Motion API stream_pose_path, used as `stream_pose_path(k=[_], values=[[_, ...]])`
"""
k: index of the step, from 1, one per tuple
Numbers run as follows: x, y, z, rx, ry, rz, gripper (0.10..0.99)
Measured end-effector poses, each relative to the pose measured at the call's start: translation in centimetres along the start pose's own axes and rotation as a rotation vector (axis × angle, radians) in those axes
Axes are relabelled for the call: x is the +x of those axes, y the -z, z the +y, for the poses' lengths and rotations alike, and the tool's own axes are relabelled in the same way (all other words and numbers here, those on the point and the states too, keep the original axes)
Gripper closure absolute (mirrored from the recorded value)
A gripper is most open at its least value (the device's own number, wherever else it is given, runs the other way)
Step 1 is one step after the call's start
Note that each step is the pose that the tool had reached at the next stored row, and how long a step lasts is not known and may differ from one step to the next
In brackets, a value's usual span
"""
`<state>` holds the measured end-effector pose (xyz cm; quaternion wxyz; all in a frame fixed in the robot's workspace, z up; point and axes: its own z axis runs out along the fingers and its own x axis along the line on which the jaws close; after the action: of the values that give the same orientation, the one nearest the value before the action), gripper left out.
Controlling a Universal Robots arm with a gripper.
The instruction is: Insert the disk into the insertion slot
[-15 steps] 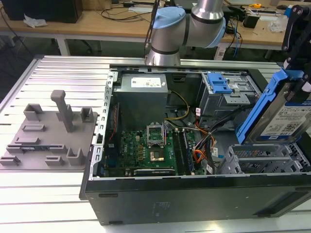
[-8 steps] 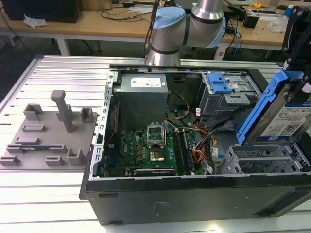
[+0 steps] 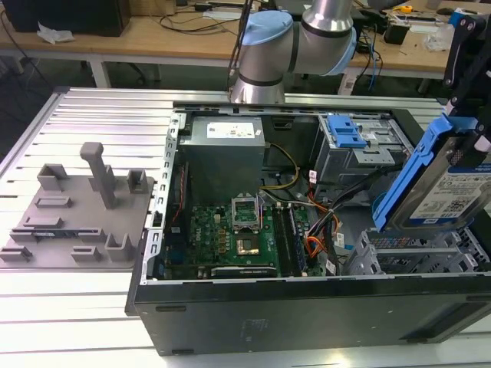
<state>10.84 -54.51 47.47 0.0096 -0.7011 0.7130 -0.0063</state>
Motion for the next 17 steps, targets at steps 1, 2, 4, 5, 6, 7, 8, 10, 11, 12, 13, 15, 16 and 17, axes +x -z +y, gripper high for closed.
stream_pose_path(k=[1,2,4,5,6,7,8,10,11,12,13,15,16,17], values=[[0.05,-0.09,0.00,0.000,0.000,0.0000,0.722],[0.06,-0.13,0.00,0.000,0.000,0.0001,0.722],[0.07,-0.25,0.00,0.000,0.000,0.0002,0.722],[0.08,-0.29,0.00,0.000,0.000,0.0001,0.722],[0.08,-0.39,0.00,-0.001,0.000,0.0001,0.722],[0.08,-0.49,0.00,-0.001,0.000,0.0001,0.722],[0.08,-0.54,-0.02,-0.001,0.000,0.0001,0.722],[0.08,-0.67,-0.06,-0.001,0.000,0.0000,0.722],[0.08,-0.74,-0.08,-0.001,0.000,0.0000,0.722],[0.08,-0.78,-0.09,-0.001,0.000,0.0001,0.722],[0.08,-0.83,-0.12,-0.002,0.000,0.0001,0.722],[0.08,-1.01,-0.17,-0.002,0.000,0.0002,0.722],[0.08,-1.10,-0.17,-0.002,0.000,0.0002,0.722],[0.08,-1.17,-0.17,-0.002,0.000,0.0001,0.722]])
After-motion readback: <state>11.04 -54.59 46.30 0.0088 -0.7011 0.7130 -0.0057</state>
